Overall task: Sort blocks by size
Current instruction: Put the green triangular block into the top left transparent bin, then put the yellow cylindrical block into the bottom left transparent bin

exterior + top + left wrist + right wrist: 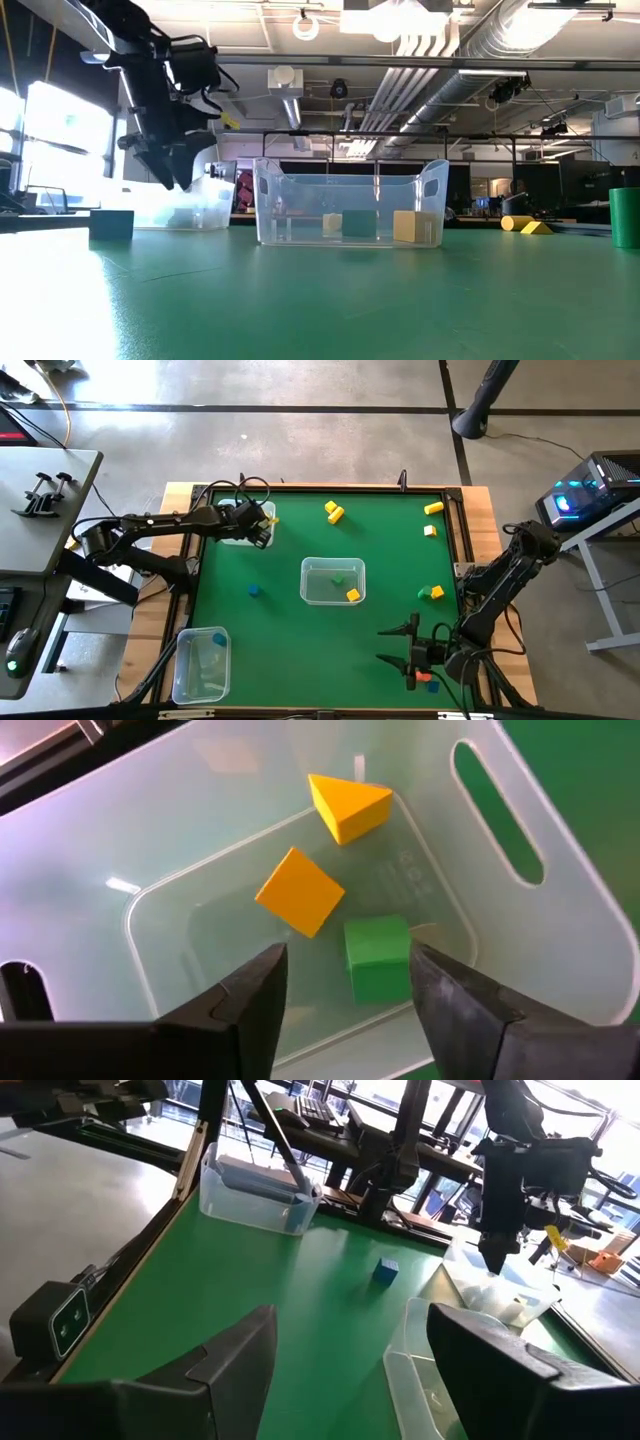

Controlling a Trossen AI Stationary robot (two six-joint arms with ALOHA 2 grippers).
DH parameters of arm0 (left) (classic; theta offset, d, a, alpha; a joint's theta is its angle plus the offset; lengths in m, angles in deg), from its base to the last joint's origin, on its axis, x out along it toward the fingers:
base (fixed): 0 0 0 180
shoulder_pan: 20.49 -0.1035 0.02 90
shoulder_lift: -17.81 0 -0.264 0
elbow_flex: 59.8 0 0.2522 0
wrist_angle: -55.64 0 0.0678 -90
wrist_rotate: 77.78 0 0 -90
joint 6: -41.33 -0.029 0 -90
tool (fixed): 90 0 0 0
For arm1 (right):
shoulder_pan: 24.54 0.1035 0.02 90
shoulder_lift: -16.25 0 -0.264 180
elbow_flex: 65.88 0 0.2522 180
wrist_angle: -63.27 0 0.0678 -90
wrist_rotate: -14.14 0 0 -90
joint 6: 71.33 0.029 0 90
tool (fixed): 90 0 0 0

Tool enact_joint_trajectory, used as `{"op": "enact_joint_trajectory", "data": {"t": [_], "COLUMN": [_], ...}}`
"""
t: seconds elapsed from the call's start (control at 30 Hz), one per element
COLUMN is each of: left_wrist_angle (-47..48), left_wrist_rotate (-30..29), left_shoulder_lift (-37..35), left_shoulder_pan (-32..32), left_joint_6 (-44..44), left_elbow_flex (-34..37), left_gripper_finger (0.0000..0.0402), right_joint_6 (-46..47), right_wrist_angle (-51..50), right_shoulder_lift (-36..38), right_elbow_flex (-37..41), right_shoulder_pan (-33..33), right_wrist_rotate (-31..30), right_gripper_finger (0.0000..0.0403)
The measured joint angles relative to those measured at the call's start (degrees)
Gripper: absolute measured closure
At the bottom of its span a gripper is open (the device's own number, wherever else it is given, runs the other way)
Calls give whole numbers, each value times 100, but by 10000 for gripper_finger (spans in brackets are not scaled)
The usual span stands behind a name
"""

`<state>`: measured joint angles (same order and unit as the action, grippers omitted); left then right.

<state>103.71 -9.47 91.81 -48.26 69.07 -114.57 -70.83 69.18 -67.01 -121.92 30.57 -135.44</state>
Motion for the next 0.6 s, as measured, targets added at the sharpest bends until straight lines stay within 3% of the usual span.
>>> {"op": "enact_joint_trajectory", "data": {"t": [0.6], "left_wrist_angle": [-1281], "left_wrist_rotate": [9], "left_shoulder_lift": [0], "left_shoulder_pan": [495], "left_joint_6": [-421], "left_elbow_flex": [-2], "left_gripper_finger": [197], "right_joint_6": [228], "right_wrist_angle": [-147], "right_shoulder_lift": [-2], "right_elbow_flex": [2], "right_shoulder_pan": [0], "right_wrist_rotate": [13], "right_gripper_finger": [147]}}
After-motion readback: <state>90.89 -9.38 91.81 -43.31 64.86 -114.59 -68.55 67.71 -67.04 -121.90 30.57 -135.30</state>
